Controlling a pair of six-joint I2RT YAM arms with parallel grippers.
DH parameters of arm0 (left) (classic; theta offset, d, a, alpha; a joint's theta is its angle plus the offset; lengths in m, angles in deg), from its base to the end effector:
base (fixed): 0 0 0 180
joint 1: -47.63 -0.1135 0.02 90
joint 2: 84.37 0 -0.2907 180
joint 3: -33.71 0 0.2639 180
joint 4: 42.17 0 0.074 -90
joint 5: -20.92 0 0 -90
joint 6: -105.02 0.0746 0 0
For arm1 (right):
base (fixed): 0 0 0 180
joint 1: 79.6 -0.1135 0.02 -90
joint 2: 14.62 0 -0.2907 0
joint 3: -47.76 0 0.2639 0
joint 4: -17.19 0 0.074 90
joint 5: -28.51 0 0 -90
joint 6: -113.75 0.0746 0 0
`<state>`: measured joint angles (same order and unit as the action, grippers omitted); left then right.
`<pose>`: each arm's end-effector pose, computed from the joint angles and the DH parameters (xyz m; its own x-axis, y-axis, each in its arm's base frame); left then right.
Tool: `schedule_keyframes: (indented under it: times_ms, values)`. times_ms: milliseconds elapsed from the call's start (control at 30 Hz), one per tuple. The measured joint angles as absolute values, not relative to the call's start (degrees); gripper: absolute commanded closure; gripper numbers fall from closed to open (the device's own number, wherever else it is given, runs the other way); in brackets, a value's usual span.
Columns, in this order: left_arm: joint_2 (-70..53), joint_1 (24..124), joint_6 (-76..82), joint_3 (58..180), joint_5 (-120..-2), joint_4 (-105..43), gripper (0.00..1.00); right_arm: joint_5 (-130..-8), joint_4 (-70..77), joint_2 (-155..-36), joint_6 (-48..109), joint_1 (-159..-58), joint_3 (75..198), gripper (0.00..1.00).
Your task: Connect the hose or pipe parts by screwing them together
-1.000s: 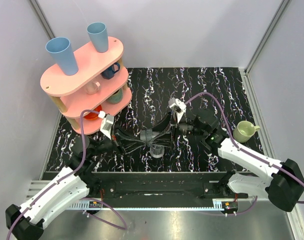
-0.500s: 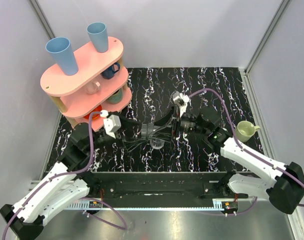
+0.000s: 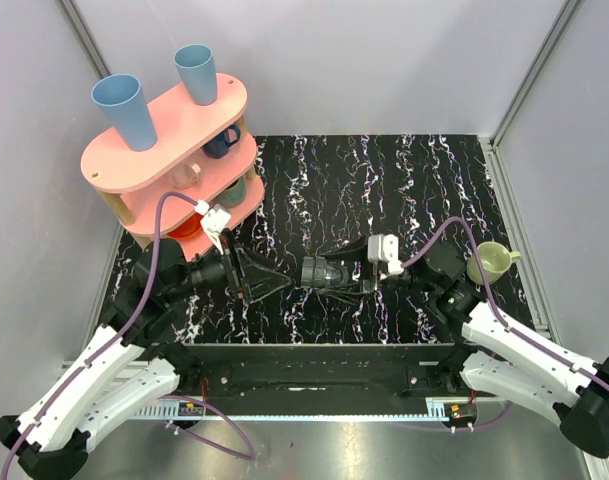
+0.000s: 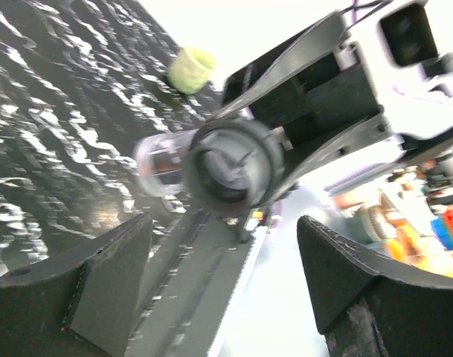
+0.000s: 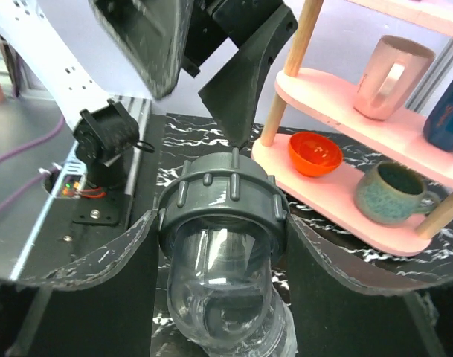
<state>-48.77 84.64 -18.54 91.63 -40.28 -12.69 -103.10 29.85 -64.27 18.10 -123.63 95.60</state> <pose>0.1110 -0.1286 0.3656 -0.5855 -0.1653 -0.7936 0.7026 0.3848 -0.5985 0.1259 0.1906 0.3511 0.2320 0.1219 -0.9650 -0.9704 0.0967 -0.2211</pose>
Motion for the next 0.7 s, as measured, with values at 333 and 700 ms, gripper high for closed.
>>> schedule_keyframes:
  times_ms: [333, 700]
  values:
    - [-39.4, 84.5, -36.8, 94.1, -31.9, -16.8, 0.32, -101.0, 28.2, -62.9, -0.1, -128.1, 94.6, 1.0]
    - [-36.6, 84.2, -43.4, 92.6, -27.8, -24.3, 0.81, -98.6, 27.9, -63.5, -2.7, -129.5, 94.7, 1.0]
